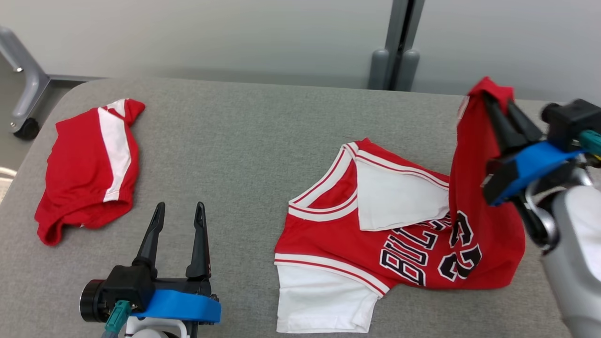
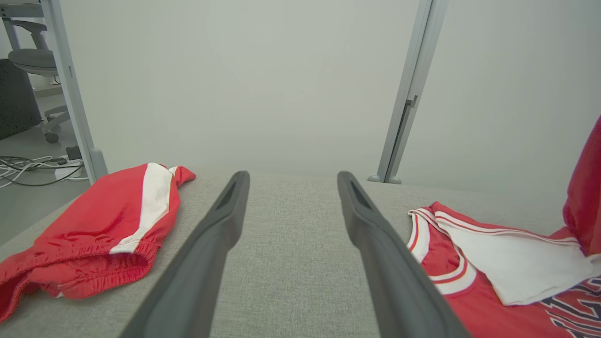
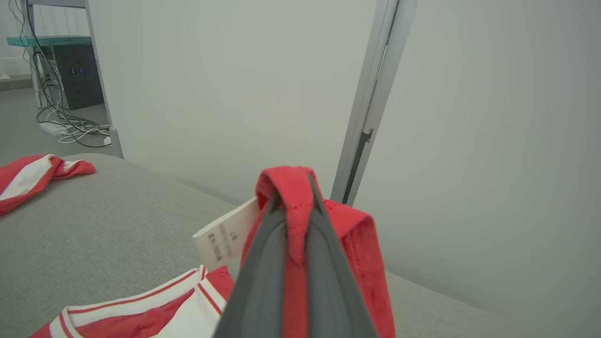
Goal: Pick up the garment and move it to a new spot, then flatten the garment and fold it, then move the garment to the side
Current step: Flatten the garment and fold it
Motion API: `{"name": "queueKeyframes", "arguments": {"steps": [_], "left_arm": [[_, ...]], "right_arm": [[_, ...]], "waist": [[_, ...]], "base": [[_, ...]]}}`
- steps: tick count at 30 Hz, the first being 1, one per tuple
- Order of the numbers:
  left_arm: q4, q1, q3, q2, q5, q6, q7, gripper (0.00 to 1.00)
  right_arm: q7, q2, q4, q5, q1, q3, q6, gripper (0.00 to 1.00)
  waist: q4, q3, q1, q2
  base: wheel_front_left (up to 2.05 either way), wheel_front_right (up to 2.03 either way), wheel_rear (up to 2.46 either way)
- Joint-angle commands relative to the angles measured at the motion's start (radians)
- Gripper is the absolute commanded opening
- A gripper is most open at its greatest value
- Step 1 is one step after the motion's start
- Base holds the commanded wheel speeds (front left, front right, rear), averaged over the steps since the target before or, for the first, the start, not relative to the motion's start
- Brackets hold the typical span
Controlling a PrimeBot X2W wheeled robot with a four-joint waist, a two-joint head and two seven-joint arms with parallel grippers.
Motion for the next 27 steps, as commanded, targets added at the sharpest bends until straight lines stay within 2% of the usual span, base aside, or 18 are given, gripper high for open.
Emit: {"name": "queueKeyframes", "arguments": {"steps": [1, 14, 20, 21, 22, 27], "left_arm": [[-0.002, -0.016, -0.003, 0.000, -0.005, 0.003, -0.003, 1.00], [-0.002, -0.059, -0.026, 0.000, -0.022, 0.013, -0.003, 1.00], [0.002, -0.071, -0.035, 0.000, -0.031, 0.018, -0.003, 1.00], [0.004, -0.073, -0.039, 0.000, -0.030, 0.019, -0.003, 1.00], [0.005, -0.075, -0.042, 0.000, -0.030, 0.019, -0.003, 1.00], [0.004, -0.068, -0.032, 0.000, -0.024, 0.021, -0.003, 1.00]], "right_arm": [[-0.013, 0.019, 0.026, -0.009, -0.032, 0.017, 0.000, 0.00], [-0.195, 0.255, 0.521, -0.006, -0.289, 0.250, 0.000, 0.00], [-0.240, 0.300, 0.652, 0.050, -0.315, 0.359, 0.000, 0.00], [-0.244, 0.301, 0.654, 0.070, -0.310, 0.381, 0.000, 0.24], [-0.246, 0.304, 0.644, 0.096, -0.295, 0.418, 0.000, 1.00], [-0.251, 0.299, 0.636, 0.173, -0.285, 0.490, 0.000, 1.00]], "waist": [[0.017, 0.016, -0.0001, -0.0001], [0.075, 0.080, -0.0001, -0.0001], [0.075, 0.094, -0.0001, -0.0001], [0.075, 0.095, -0.0001, -0.0001], [0.075, 0.094, -0.0001, -0.0001], [0.044, 0.082, -0.0001, -0.0001]], "base": [[0.00, 0.00, 0.00], [0.00, 0.00, 0.00], [0.00, 0.00, 0.00], [0.00, 0.00, 0.00], [0.00, 0.00, 0.00], [0.00, 0.00, 0.00]]}}
